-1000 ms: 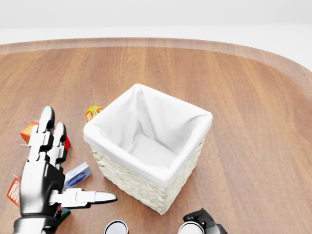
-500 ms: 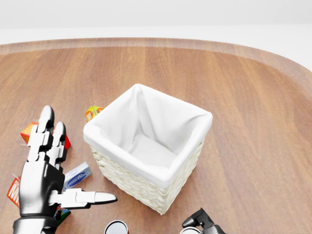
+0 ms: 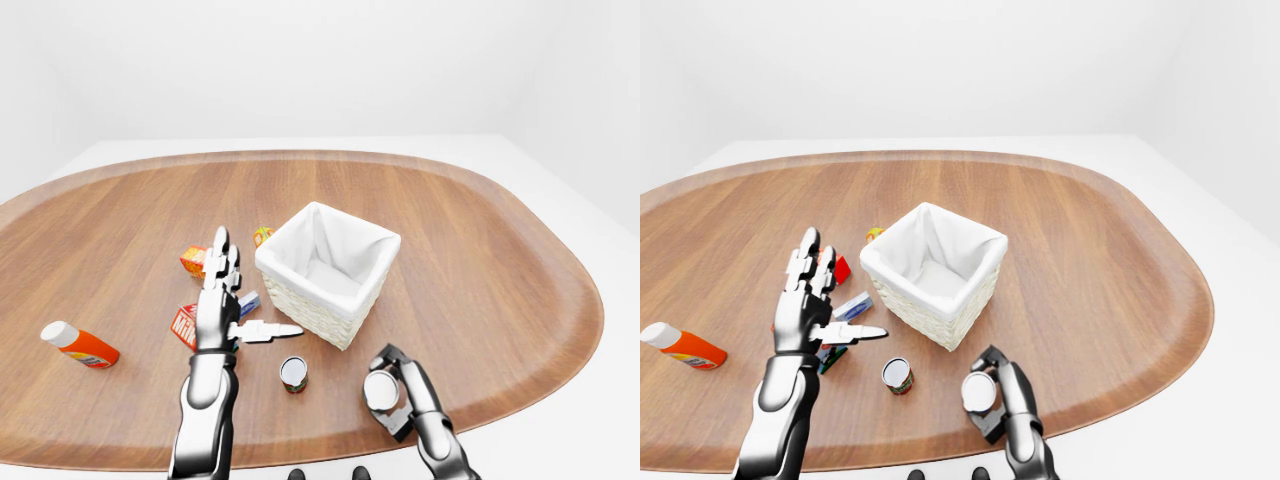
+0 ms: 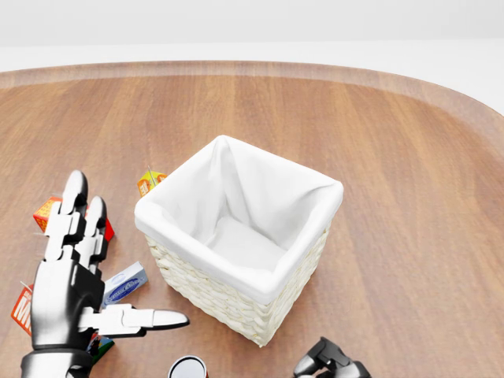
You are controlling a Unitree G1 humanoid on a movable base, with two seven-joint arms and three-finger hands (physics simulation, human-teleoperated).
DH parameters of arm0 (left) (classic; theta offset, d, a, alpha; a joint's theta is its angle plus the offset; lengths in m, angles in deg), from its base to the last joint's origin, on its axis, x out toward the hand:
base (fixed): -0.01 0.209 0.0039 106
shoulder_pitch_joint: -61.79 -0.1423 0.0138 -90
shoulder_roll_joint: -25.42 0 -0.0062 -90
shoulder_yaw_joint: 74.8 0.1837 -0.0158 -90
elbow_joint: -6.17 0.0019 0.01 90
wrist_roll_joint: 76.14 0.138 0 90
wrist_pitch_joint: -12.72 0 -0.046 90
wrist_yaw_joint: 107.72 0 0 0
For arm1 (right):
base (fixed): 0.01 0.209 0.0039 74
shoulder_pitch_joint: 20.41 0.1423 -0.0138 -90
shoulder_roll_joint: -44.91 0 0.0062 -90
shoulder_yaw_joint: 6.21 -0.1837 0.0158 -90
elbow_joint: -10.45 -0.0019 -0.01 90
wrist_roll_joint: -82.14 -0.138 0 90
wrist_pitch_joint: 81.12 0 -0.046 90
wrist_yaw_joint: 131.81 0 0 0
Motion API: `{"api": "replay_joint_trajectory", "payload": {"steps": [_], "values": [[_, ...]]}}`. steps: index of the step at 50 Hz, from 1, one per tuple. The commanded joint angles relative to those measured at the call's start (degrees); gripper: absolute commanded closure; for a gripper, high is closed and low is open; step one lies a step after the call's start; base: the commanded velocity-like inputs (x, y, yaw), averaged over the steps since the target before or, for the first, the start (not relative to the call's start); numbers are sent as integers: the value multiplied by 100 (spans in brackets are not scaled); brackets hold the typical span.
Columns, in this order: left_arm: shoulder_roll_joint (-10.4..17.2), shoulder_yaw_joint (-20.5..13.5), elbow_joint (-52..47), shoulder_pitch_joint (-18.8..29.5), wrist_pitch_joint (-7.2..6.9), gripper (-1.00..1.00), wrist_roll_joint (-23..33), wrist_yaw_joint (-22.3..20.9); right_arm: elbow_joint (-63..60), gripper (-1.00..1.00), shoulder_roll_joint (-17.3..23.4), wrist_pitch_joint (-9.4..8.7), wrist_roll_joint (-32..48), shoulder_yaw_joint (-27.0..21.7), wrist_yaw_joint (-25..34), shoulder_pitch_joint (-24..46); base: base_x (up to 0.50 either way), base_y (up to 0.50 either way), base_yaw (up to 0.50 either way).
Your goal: Pick up the alphabet soup, and put it in the basket.
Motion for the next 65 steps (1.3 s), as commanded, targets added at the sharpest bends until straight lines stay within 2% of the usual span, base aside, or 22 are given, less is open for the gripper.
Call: {"api": "replay_joint_trajectory", "payload": {"steps": [1, 15, 31, 65], "values": [[-3, 0, -53, -13, 0, -100, -2, 8, -1170, 100, 53, 0, -137, -81, 273, -397, 0, 0, 0], [-2, -4, -13, -11, 0, -100, -6, 6, -1861, 100, 95, 0, -259, -219, 482, -628, 0, 0, 0], [-1, -2, -1, -6, 0, -100, -5, 2, -3069, 100, 8, 0, -417, -611, 921, -982, 0, 0, 0], [-2, 3, 12, -2, 0, -100, 3, 7, -4798, 100, -179, 0, -582, -704, 1346, -1489, 0, 0, 0]]}}
